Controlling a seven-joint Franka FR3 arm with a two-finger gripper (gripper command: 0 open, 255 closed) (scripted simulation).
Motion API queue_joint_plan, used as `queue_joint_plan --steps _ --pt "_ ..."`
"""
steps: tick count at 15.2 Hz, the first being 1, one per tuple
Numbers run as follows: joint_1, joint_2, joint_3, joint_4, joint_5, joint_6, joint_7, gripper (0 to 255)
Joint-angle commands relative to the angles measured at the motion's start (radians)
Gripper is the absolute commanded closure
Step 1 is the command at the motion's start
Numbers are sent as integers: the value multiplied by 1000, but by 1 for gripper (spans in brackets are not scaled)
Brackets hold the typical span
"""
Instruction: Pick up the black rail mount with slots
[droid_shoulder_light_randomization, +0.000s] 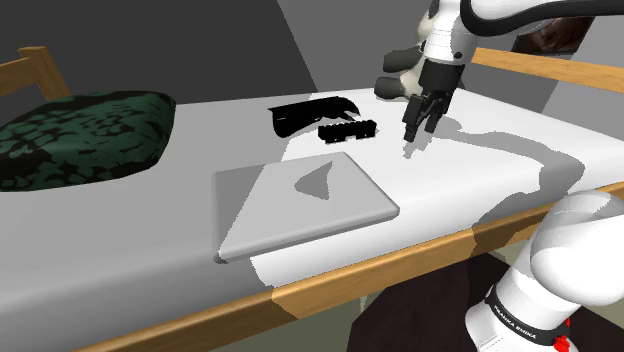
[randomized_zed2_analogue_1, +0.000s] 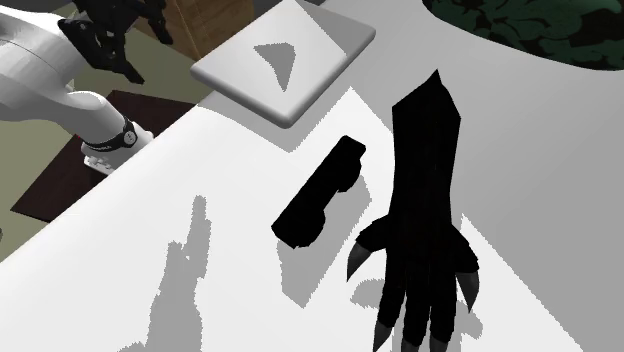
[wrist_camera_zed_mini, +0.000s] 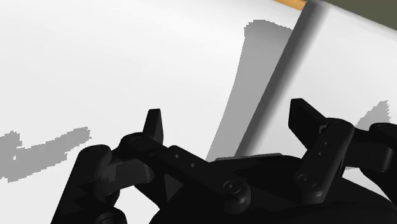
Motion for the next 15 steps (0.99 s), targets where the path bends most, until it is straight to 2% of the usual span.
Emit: queue_joint_plan --steps 1,8,15 --pt "0 0 0 0 0 0 0 0" --pt "51 247 -164 137 -67 91 -361 0" --pt "111 540 -283 360 -40 137 -719 0"
